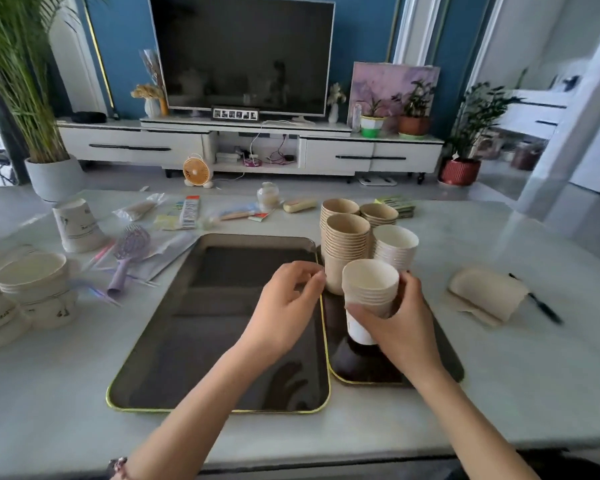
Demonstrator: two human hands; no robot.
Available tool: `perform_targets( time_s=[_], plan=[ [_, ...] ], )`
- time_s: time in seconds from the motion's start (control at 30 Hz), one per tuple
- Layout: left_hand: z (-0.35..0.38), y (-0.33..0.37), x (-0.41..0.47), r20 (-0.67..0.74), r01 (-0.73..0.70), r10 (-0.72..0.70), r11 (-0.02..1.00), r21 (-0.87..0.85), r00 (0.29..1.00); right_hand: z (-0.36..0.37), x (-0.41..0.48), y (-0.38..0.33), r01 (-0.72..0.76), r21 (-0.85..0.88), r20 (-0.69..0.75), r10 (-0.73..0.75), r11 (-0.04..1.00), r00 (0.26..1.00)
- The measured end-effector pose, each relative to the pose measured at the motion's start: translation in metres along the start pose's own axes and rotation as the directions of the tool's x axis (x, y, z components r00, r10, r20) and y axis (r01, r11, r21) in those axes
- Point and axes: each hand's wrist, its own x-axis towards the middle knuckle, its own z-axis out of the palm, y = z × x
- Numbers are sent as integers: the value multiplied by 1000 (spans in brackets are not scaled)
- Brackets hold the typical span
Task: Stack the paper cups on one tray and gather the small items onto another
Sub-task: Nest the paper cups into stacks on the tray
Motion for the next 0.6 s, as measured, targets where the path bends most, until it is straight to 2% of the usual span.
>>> perform_targets(
  time_s=[0.17, 0.3, 0.6],
  plan=[
    [8, -12, 3, 16, 32, -33, 997, 73, 999, 7, -3, 17, -20, 4, 77, 20, 1000, 997],
    [8, -18, 7, 3, 58, -59, 988, 143, 998, 18, 1, 20, -17, -83, 153, 30, 996, 988],
    [-2, -20, 11, -61, 75, -67, 989, 127, 996, 26, 10, 28, -49, -109, 159, 66, 993, 985]
  ],
)
